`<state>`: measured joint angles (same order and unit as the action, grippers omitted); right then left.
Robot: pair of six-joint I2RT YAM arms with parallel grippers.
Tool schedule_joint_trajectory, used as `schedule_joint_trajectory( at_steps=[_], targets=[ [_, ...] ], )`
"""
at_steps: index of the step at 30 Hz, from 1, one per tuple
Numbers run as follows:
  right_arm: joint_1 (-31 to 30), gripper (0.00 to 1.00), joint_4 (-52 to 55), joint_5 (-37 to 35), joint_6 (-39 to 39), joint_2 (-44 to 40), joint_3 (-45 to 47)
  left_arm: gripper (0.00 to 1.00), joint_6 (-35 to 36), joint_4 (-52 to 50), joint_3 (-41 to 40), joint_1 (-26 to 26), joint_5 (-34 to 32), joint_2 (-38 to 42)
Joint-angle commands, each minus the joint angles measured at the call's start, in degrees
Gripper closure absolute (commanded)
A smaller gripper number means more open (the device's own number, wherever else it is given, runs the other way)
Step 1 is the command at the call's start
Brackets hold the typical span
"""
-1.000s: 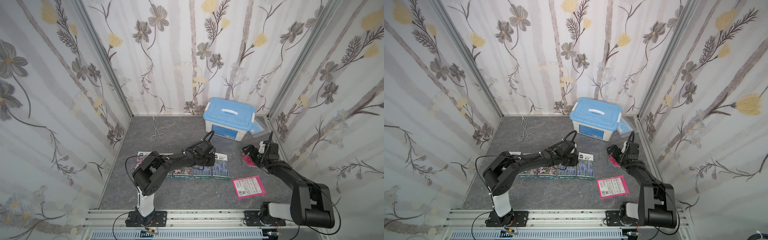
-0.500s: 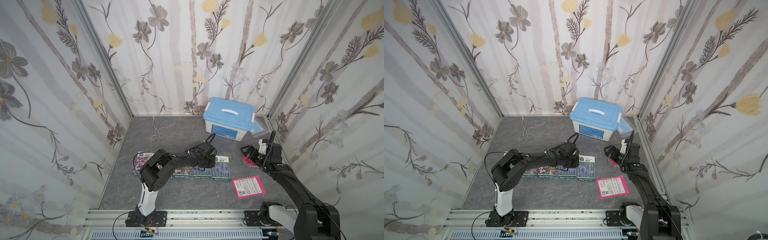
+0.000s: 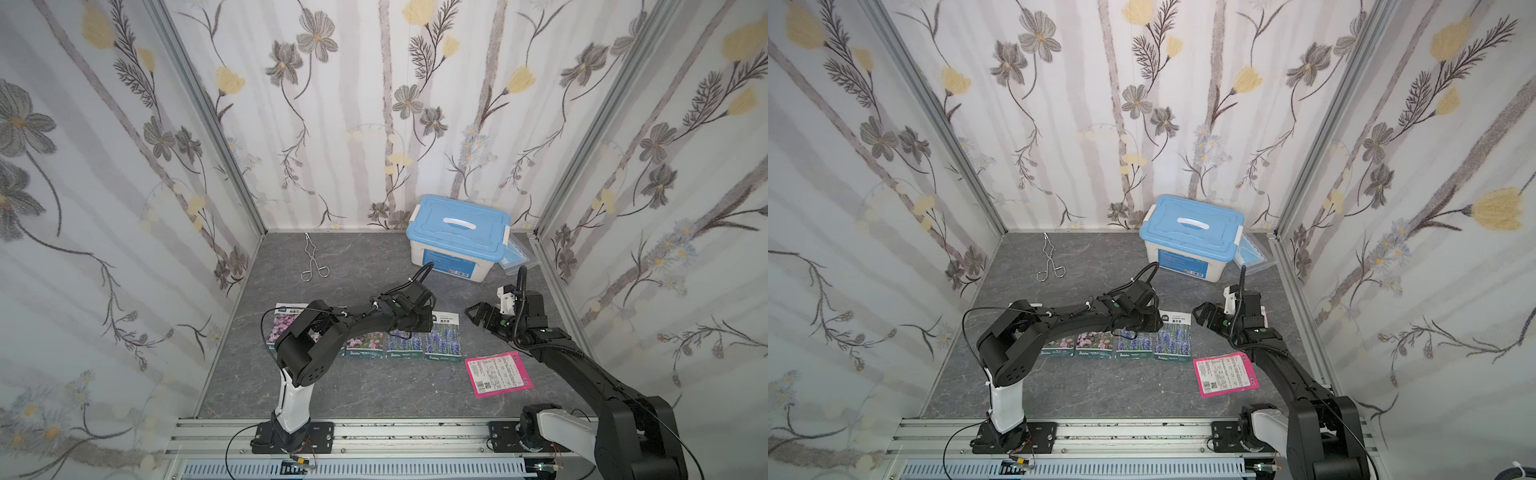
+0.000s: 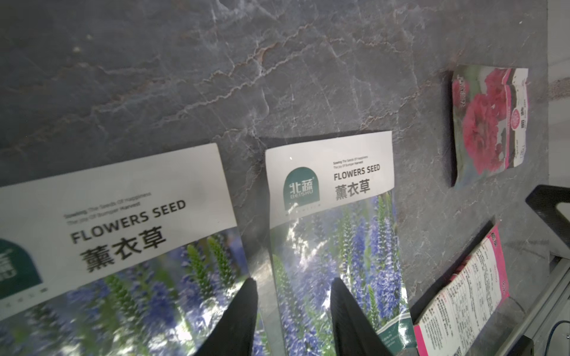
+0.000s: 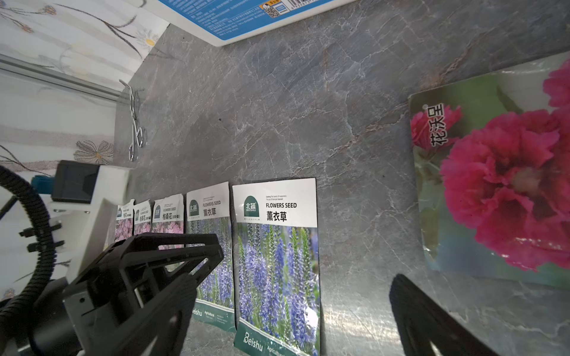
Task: Arrange the seed packets in a row
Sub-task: Place the seed packet at the center of the board.
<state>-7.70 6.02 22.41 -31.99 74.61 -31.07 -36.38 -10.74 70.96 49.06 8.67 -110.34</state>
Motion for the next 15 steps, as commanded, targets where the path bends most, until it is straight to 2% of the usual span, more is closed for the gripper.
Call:
schedule_joint_trajectory(
  at_steps=[1, 3, 5, 7, 11, 15],
  targets=[
    [-0.78, 0.0, -1.46, -0.76, 0.94, 0.36, -0.44, 0.43, 0.78, -3.52, 0.71, 0.24, -2.98, 1.6],
    [-2.05, 0.0, -1.04, -1.43, 1.37, 0.99, -0.83, 0.36, 0.79, -4.46, 0.63, 0.42, -4.36, 2.92],
    [-4.17, 0.0, -0.83, -2.41, 1.33, 2.03, -1.52, 0.22, 0.86, -5.11, -0.05, 0.51, -6.15, 4.98],
    [-6.45, 0.0, -1.05, -3.23, 0.96, 3.25, -2.21, 0.14, 0.87, -5.19, -1.27, 0.51, -7.74, 7.58],
    [-11.29, 0.0, -2.23, -4.79, -0.45, 6.41, -3.61, 0.03, 1.31, -6.45, -3.6, 0.12, -10.69, 13.35],
    [-15.16, 0.0, -3.14, -6.56, -0.87, 11.2, -5.81, 0.0, 1.48, -6.84, -6.63, -1.03, -11.47, 18.17]
  ],
)
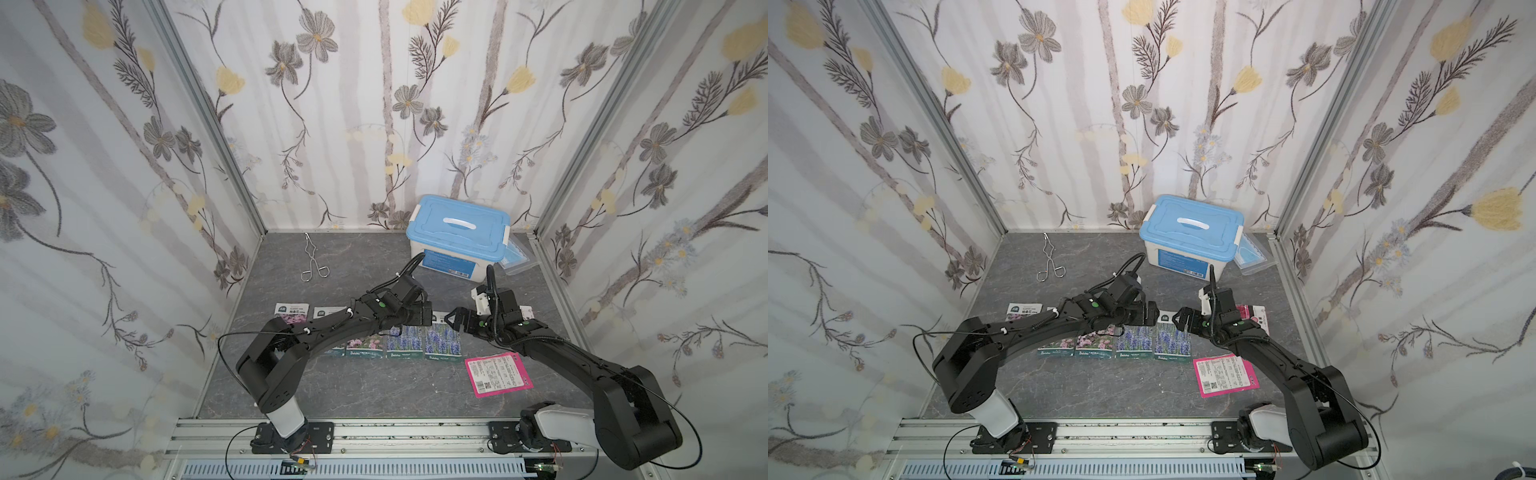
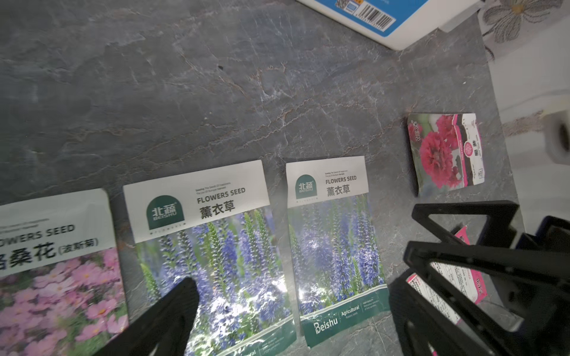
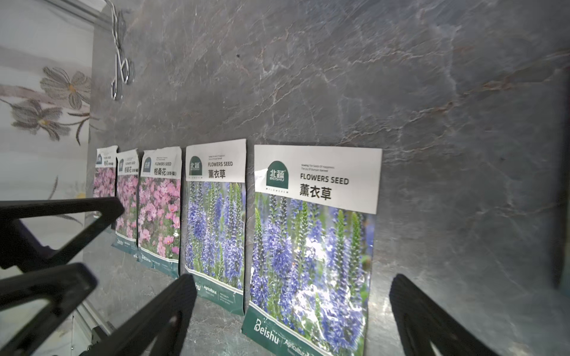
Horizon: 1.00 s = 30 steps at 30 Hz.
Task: Arrange the seed packets in a row
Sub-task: Adjust the seed packet at the center of the board.
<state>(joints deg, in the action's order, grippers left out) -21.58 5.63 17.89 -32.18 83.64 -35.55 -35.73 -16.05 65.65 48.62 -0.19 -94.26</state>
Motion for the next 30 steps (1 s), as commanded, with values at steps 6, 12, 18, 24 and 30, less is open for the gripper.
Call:
schedule_joint_trajectory(
  at_steps=[6, 12, 18, 24, 30],
  targets=[
    [-3.32, 0.0, -3.53, -2.31, -0.27, 10.71, -6.54, 0.0, 0.91, -2.0, -4.68, -1.26, -4.2, 6.49],
    [-4.35, 0.0, -3.21, -2.51, 0.15, 16.64, -11.83, 0.0, 0.85, -1.64, -7.09, -1.51, -4.65, 8.61],
    [-4.61, 0.0, -3.08, -2.51, 0.57, 20.02, -13.88, 0.0, 1.18, -1.52, -8.38, -1.77, -4.91, 9.85],
    [-4.7, 0.0, -2.16, -3.03, 1.31, 22.58, -15.94, 0.0, 1.3, -1.35, -9.22, -1.85, -4.91, 10.41],
    [-4.79, 0.0, -1.76, -3.4, 1.82, 24.53, -17.22, 0.0, 1.36, -0.83, -9.75, -1.87, -4.56, 10.51]
  ],
)
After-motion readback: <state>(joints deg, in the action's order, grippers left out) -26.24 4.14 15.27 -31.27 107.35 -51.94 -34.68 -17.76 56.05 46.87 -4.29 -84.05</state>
